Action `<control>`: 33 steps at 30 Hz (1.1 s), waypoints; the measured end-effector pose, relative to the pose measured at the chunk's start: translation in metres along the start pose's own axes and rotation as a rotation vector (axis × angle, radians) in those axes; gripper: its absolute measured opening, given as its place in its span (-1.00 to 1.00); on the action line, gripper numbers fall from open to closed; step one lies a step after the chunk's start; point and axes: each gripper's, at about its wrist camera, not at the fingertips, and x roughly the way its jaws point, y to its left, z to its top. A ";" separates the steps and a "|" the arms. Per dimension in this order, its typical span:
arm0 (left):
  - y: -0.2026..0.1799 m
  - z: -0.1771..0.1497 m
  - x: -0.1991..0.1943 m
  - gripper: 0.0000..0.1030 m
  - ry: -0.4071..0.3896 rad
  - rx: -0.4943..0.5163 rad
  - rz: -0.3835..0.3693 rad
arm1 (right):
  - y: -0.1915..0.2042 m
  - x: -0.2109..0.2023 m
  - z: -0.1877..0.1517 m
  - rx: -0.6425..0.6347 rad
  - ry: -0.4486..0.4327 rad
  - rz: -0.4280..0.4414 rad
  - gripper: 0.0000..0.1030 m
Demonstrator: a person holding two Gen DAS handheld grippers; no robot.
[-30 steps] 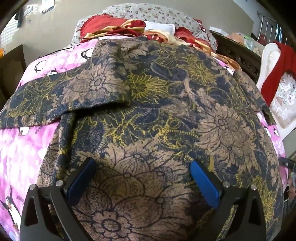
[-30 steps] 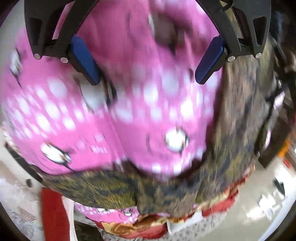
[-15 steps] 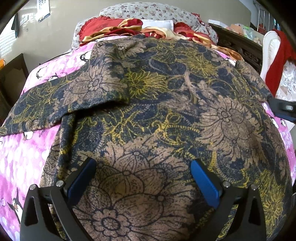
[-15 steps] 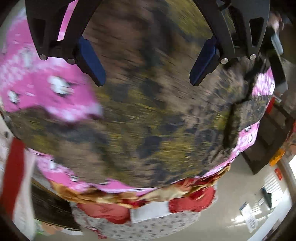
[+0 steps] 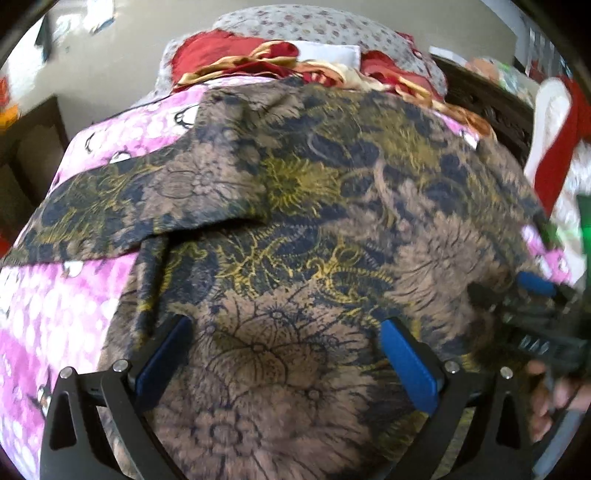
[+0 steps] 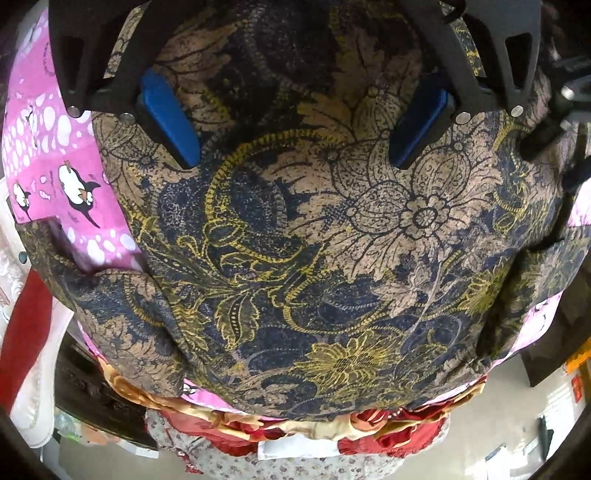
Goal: Fold small clothes
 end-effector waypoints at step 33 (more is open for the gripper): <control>-0.023 0.008 -0.063 0.99 0.061 0.013 0.068 | 0.003 -0.149 -0.048 -0.016 -0.183 0.009 0.54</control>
